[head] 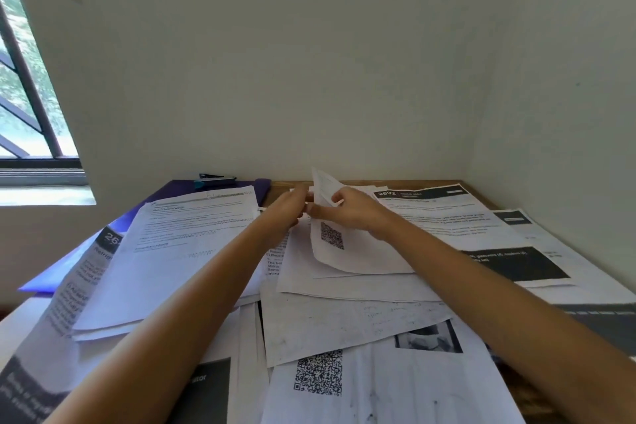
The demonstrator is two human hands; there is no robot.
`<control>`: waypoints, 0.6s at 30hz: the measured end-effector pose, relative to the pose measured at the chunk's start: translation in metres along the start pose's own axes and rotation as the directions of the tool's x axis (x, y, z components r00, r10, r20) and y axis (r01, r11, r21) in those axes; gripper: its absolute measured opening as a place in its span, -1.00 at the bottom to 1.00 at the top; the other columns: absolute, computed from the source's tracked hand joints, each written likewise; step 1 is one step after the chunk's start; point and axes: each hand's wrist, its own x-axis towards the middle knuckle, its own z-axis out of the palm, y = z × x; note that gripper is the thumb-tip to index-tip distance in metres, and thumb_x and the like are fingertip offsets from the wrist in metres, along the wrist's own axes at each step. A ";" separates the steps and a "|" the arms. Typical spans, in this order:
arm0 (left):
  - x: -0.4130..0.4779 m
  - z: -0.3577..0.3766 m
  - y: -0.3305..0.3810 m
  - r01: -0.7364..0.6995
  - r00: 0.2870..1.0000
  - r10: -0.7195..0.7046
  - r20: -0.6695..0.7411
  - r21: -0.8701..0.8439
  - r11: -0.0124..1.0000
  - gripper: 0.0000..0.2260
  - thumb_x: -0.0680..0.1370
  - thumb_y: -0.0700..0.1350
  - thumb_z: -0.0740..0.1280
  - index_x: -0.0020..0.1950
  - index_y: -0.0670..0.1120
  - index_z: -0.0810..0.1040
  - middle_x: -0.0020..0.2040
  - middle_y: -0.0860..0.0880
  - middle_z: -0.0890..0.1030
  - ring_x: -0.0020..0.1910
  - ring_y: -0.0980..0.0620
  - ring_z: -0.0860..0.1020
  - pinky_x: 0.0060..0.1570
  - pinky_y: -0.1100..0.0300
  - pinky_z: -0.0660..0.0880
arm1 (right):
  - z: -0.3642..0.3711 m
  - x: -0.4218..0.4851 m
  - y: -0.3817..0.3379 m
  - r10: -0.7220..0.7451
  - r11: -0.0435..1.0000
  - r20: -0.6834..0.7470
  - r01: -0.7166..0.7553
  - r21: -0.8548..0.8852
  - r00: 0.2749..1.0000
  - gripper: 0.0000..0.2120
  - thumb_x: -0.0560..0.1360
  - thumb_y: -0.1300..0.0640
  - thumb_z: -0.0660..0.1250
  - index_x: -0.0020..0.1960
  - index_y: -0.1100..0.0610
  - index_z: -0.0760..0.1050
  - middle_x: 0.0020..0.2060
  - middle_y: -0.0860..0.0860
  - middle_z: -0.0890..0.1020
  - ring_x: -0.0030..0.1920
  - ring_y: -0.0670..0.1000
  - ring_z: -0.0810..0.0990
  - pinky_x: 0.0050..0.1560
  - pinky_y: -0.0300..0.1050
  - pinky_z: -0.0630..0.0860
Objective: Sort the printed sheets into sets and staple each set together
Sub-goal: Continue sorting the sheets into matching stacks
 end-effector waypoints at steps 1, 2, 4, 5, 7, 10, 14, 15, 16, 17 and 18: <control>-0.001 0.000 0.002 0.007 1.000 -0.007 0.014 -0.067 0.998 -0.62 0.65 0.01 0.00 0.11 -0.07 0.59 0.04 -0.08 0.66 0.10 -0.05 0.57 0.23 0.10 0.43 | 0.005 -0.002 -0.003 0.021 1.000 0.033 -0.022 0.018 0.999 -0.26 0.40 -0.26 0.40 0.36 0.22 0.31 0.10 0.00 0.48 0.05 -0.04 0.42 -0.06 -0.18 0.37; -0.002 0.000 0.003 0.016 0.999 -0.013 0.034 -0.100 0.995 -0.57 0.65 0.04 -0.02 0.10 -0.10 0.60 0.04 -0.11 0.66 0.10 -0.07 0.58 0.25 0.07 0.45 | 0.008 -0.005 -0.007 0.037 0.999 0.051 -0.038 0.014 0.998 -0.15 0.38 -0.25 0.42 0.42 0.25 0.21 0.13 0.02 0.47 0.07 -0.04 0.42 -0.08 -0.19 0.37; -0.004 0.001 0.003 0.013 0.999 -0.009 0.036 -0.105 0.994 -0.51 0.65 0.09 -0.05 0.02 -0.10 0.63 0.09 -0.12 0.65 0.16 -0.07 0.55 0.34 0.00 0.38 | 0.012 -0.006 -0.009 0.068 0.998 0.056 -0.067 -0.013 0.996 -0.08 0.40 -0.13 0.46 0.49 0.27 0.05 0.15 0.05 0.46 0.07 -0.01 0.43 -0.14 -0.20 0.38; -0.004 0.002 0.003 0.002 1.000 0.000 0.025 -0.088 0.996 -0.50 0.65 0.10 -0.06 -0.03 -0.07 0.64 0.13 -0.11 0.63 0.21 -0.06 0.52 0.38 -0.01 0.32 | 0.013 -0.005 -0.009 0.085 0.996 0.051 -0.083 -0.027 0.995 -0.12 0.43 -0.04 0.45 0.49 0.27 0.01 0.16 0.07 0.46 0.07 0.01 0.43 -0.14 -0.19 0.39; -0.005 0.003 0.003 -0.012 1.000 0.013 0.019 -0.040 0.999 -0.49 0.66 0.11 -0.08 -0.06 -0.02 0.64 0.22 -0.11 0.58 0.27 -0.04 0.46 0.41 0.00 0.26 | 0.011 -0.004 -0.008 0.117 0.991 0.016 -0.115 -0.074 0.993 -0.24 0.47 0.14 0.38 0.49 0.24 0.01 0.16 0.12 0.47 0.05 0.05 0.46 -0.19 -0.17 0.42; -0.005 0.003 0.002 0.003 0.998 0.001 -0.062 0.064 0.998 -0.50 0.65 0.18 -0.05 0.14 -0.05 0.60 0.37 -0.15 0.46 0.34 -0.12 0.40 0.41 -0.04 0.26 | 0.004 -0.003 0.000 0.132 0.987 -0.030 -0.134 -0.085 0.991 -0.33 0.47 0.26 0.32 0.49 0.19 0.09 0.18 0.14 0.46 0.00 0.06 0.46 -0.18 -0.08 0.53; 0.001 -0.001 -0.002 0.095 0.992 -0.088 -0.093 0.070 0.993 -0.39 0.62 0.29 -0.06 0.44 -0.10 0.37 0.42 -0.13 0.41 0.36 -0.16 0.40 0.31 0.01 0.31 | 0.000 -0.012 0.014 0.058 0.996 -0.049 -0.054 0.067 0.997 -0.22 0.42 0.32 0.37 0.52 -0.01 0.10 0.21 0.10 0.51 0.04 0.07 0.52 -0.07 -0.05 0.54; 0.003 -0.002 -0.003 0.118 0.989 -0.114 -0.093 0.047 0.992 -0.38 0.61 0.32 -0.06 0.43 -0.09 0.38 0.40 -0.12 0.45 0.34 -0.15 0.42 0.28 0.02 0.33 | 0.001 -0.015 0.016 0.011 0.998 -0.071 -0.007 0.068 0.997 -0.25 0.42 0.32 0.37 0.50 -0.06 0.16 0.13 0.07 0.55 0.00 0.04 0.54 -0.09 -0.09 0.52; 0.004 -0.003 -0.004 0.141 0.985 -0.137 -0.105 0.030 0.990 -0.37 0.59 0.34 -0.06 0.40 -0.08 0.40 0.36 -0.11 0.48 0.31 -0.14 0.45 0.26 0.04 0.34 | 0.002 -0.017 0.018 -0.033 0.998 -0.091 0.037 0.042 0.995 -0.34 0.43 0.32 0.35 0.44 -0.08 0.28 0.02 0.04 0.59 -0.06 0.02 0.54 -0.15 -0.15 0.51; 0.004 -0.003 -0.004 0.162 0.980 -0.159 -0.123 0.016 0.987 -0.36 0.58 0.36 -0.05 0.38 -0.07 0.41 0.33 -0.09 0.51 0.29 -0.13 0.47 0.25 0.05 0.35 | 0.004 -0.019 0.018 -0.073 0.997 -0.097 0.072 -0.015 0.993 -0.47 0.45 0.32 0.32 0.34 -0.08 0.42 -0.06 0.00 0.60 -0.09 0.02 0.54 -0.24 -0.27 0.46; 0.005 -0.004 -0.004 0.173 0.975 -0.172 -0.138 -0.007 0.985 -0.35 0.56 0.38 -0.04 0.37 -0.07 0.42 0.30 -0.07 0.52 0.28 -0.13 0.48 0.26 0.05 0.36 | 0.005 -0.021 0.018 -0.101 0.992 -0.089 0.094 -0.083 0.991 -0.61 0.48 0.31 0.29 0.22 -0.05 0.54 -0.04 -0.03 0.60 -0.05 0.03 0.55 -0.31 -0.40 0.38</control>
